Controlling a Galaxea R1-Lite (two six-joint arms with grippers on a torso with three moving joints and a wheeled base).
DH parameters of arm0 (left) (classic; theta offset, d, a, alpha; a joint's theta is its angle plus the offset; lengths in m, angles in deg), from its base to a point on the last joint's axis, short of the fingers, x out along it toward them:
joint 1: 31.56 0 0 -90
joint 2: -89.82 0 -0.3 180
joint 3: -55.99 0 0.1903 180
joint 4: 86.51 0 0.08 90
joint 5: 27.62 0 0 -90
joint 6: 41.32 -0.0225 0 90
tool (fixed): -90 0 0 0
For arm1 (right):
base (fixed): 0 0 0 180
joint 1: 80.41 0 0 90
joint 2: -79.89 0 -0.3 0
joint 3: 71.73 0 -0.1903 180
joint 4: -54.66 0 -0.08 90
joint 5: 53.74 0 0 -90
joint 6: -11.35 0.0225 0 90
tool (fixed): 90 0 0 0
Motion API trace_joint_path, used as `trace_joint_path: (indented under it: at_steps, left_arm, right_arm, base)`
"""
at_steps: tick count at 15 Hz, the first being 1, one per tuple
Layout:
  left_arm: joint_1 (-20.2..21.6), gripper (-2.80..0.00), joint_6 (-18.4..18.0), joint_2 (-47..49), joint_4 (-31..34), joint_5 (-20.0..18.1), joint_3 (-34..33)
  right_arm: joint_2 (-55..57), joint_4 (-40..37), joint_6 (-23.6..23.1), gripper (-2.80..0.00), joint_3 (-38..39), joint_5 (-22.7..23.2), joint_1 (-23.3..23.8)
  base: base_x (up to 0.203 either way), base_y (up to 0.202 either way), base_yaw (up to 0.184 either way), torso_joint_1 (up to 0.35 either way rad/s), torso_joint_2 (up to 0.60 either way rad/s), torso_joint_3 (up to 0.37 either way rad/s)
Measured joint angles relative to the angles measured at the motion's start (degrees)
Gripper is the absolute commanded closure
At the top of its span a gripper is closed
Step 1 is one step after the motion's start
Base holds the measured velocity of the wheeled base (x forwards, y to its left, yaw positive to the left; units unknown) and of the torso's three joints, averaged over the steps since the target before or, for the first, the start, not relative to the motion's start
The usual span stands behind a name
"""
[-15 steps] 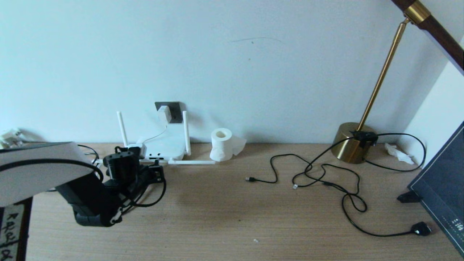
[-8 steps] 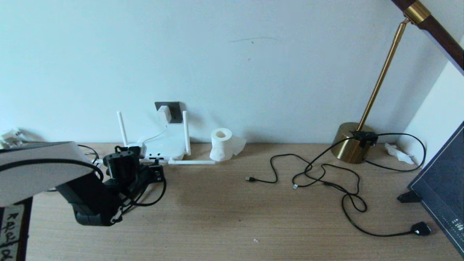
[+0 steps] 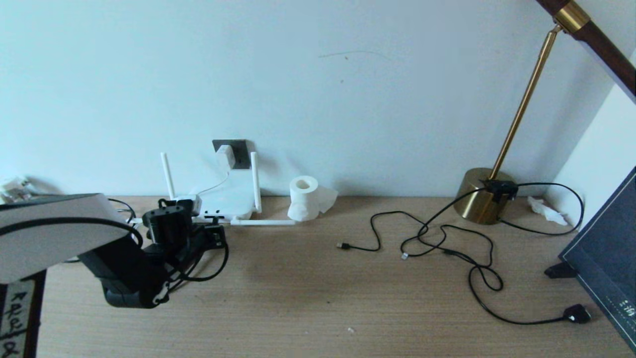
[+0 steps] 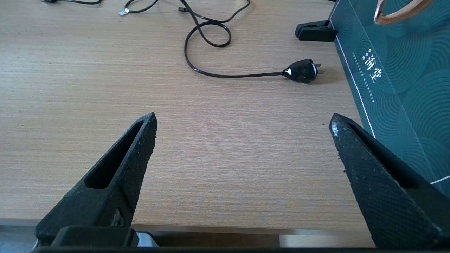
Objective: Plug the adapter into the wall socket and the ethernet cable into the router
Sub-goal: Plug cable into router interface
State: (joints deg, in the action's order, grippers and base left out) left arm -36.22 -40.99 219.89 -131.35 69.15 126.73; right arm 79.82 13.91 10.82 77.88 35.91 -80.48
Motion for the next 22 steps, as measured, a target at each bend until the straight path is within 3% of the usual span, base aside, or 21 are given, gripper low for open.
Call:
trace_joint_path:
  at_steps: [22]
  left_arm:
    - [0.00,0.00,-0.01,0.88,0.16,-0.05,1.88]
  right_arm:
    - [0.00,0.00,-0.02,-2.80,0.00,0.01,0.00]
  base:
    - [0.000,0.000,0.000,0.000,0.00,0.000]
